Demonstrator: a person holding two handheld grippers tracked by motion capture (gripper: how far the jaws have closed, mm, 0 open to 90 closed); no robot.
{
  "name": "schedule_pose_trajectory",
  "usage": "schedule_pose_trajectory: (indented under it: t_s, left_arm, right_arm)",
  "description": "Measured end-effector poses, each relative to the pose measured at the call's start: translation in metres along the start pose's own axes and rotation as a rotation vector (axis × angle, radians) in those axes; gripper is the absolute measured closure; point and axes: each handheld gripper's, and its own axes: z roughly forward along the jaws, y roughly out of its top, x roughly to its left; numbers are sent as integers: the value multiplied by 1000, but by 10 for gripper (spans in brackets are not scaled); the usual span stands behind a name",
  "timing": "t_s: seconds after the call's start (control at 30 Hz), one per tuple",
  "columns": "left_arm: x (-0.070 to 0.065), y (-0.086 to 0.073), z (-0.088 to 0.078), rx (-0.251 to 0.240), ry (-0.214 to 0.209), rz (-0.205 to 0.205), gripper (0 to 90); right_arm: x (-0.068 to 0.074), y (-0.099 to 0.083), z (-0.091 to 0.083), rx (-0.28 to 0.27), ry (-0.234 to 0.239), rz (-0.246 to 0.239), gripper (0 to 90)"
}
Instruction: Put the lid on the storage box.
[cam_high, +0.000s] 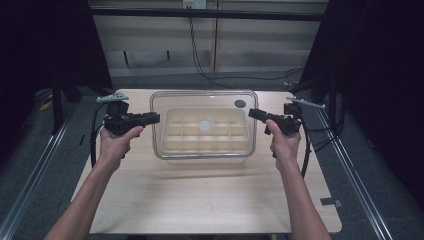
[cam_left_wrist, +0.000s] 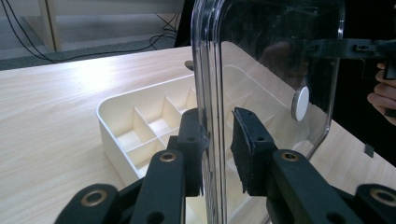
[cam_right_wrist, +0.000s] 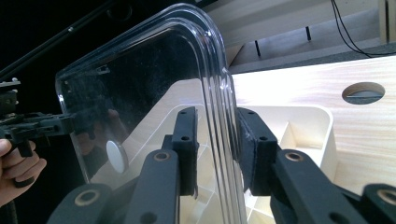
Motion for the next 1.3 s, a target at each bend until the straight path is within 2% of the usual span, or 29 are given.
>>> schedule_pose_trajectory:
  t_s: [0.2,0.53,0.67,0.73,0.83,0.93,1.17,1.3]
  left_arm:
    - [-4,6,-1,9,11,6,735]
    - [7,9,16,29,33,-12,730]
    - [11,7,21,40,82,-11,716]
    - [13,8,24,40,82,-26,712]
    - [16,8,26,40,83,-31,708]
    - [20,8,32,37,75,-54,704]
    - [27,9,40,58,86,-54,685]
    - [32,9,44,67,78,-60,680]
  right_arm:
    - [2,1,-1,0,-13,9,709]
    - [-9,8,10,13,-32,13,708]
    - [-13,5,17,30,-33,21,708]
    - [-14,5,21,37,-50,15,709]
    - [-15,6,23,43,-53,16,710]
    - [-19,7,26,51,-60,18,711]
    - [-27,8,35,75,-72,27,706]
    - [-31,8,40,83,-73,34,701]
